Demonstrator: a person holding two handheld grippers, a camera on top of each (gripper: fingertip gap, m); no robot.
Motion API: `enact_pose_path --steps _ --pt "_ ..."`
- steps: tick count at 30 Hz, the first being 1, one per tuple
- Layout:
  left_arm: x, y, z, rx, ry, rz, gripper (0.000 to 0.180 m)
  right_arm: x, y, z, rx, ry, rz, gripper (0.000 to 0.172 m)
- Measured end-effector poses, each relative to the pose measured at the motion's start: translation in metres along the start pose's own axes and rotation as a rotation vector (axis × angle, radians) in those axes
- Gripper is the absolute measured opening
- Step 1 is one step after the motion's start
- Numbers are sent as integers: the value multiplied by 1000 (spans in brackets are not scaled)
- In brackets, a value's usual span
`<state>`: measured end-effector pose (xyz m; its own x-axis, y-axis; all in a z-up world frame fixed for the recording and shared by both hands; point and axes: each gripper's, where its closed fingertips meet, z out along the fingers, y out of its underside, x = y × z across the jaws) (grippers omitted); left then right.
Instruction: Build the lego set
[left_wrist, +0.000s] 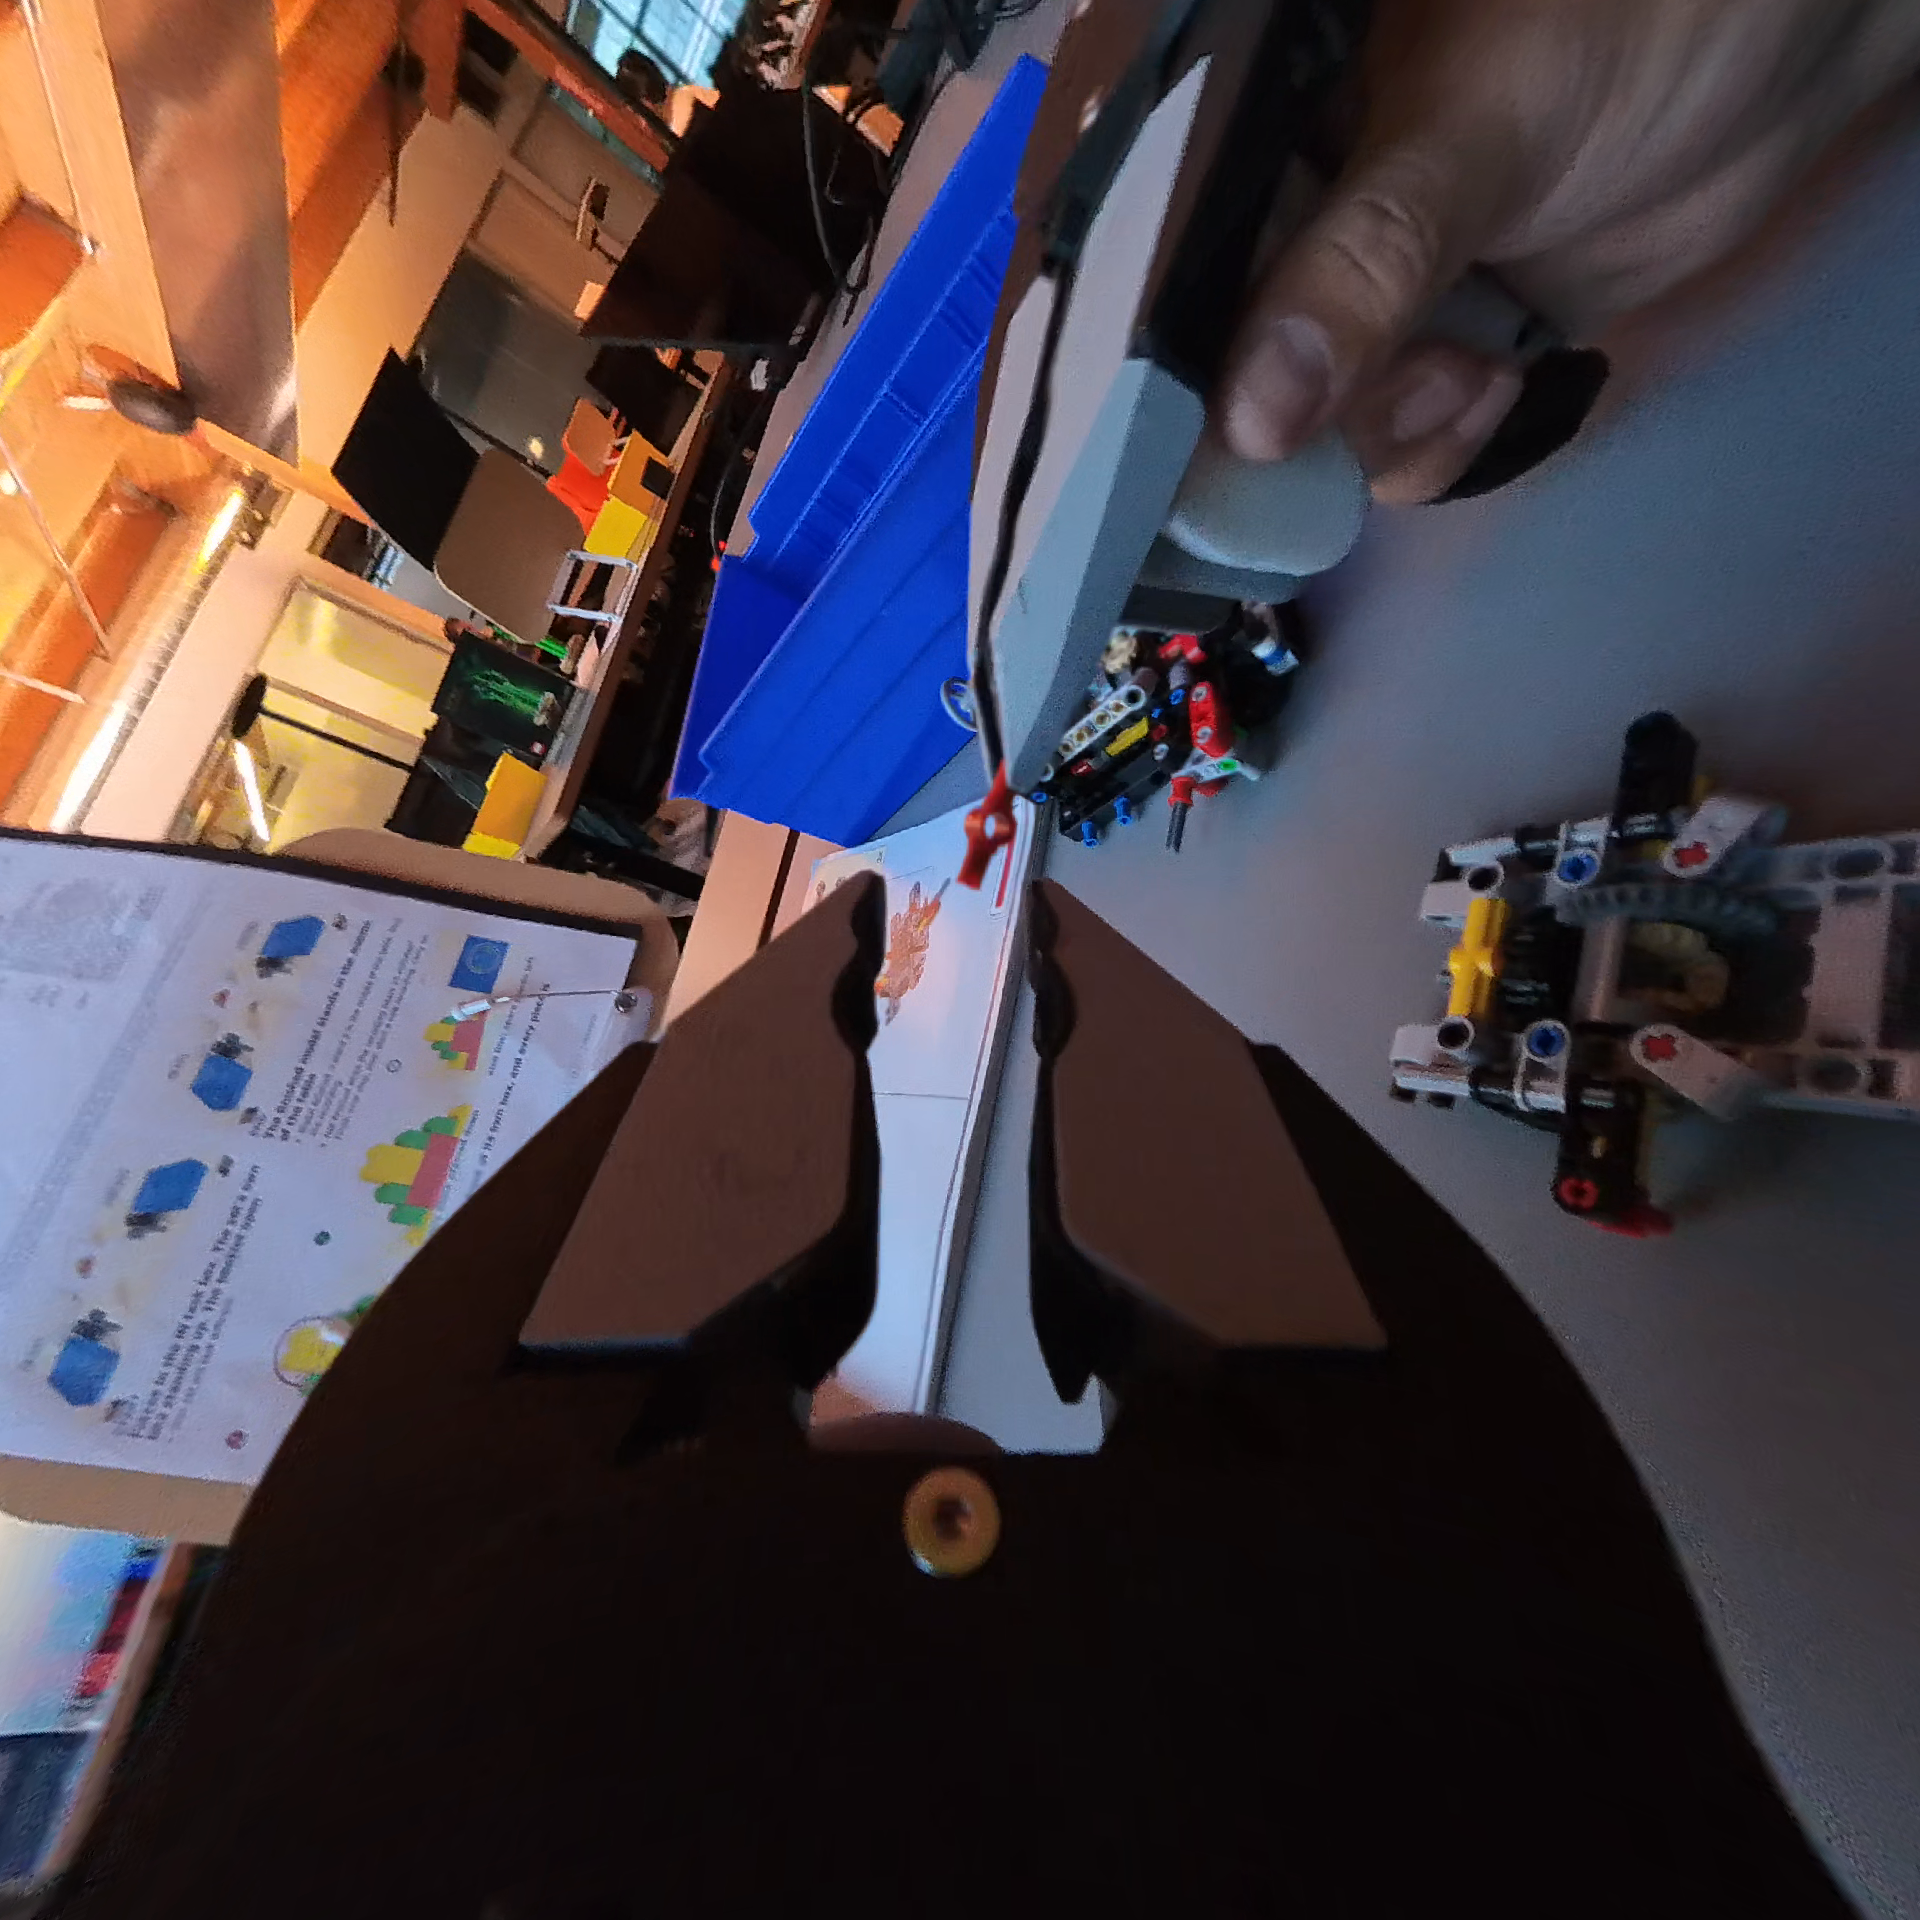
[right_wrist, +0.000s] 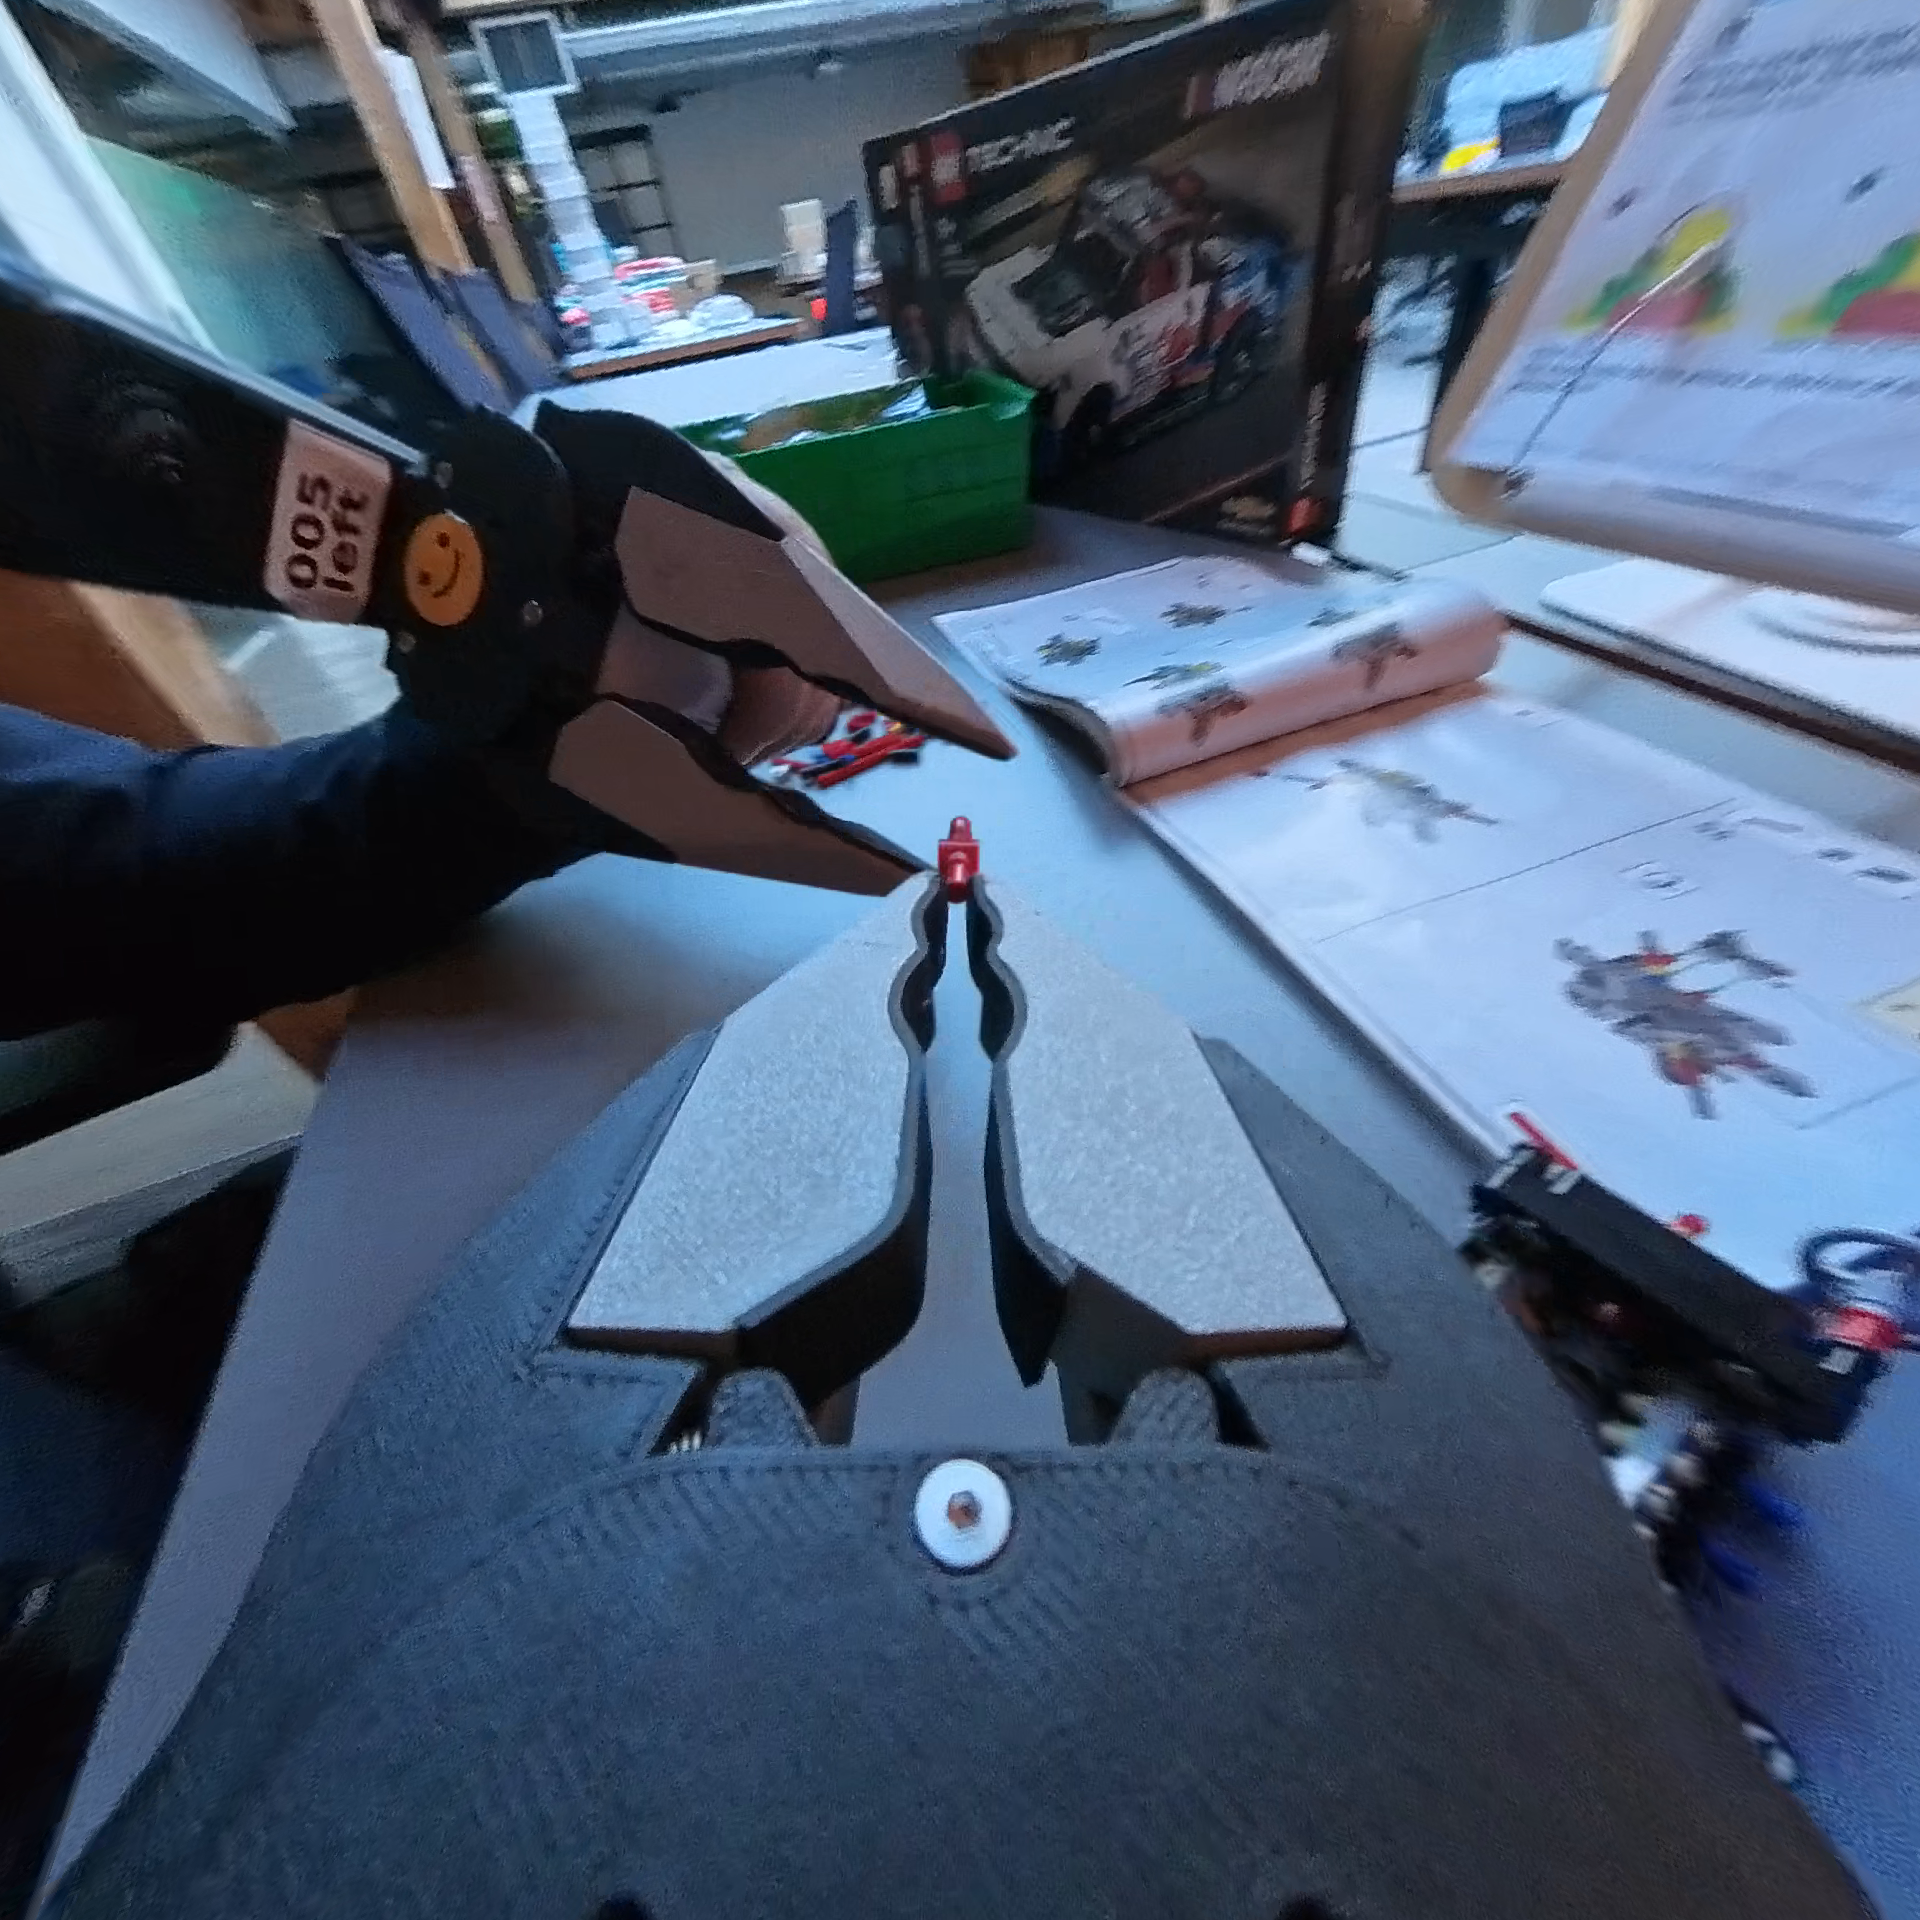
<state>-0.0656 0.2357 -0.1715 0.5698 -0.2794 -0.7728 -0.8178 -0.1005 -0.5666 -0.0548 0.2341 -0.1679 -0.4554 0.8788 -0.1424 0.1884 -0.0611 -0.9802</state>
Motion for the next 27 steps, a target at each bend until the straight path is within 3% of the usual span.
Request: enact_pose_path --steps 6,12,14,20,23,27 --pt "11 3 -1 -15 15 123 3 -3 8 3 -35 -66 83 0" --pt "14 -2 -1 7 18 133 13 -6 12 4 -53 -99 113 0" --pt "18 -2 -1 2 31 147 5 -7 14 5 -63 -96 106 0" --pt "23 3 1 -40 87 129 3 -5 18 6 -80 -92 108 0" --pt "28 8 2 -70 130 110 3 4 24 4 -156 16 -74 18" --pt "35 12 4 -102 170 106 3 -3 34 6 -273 121 -467 20"
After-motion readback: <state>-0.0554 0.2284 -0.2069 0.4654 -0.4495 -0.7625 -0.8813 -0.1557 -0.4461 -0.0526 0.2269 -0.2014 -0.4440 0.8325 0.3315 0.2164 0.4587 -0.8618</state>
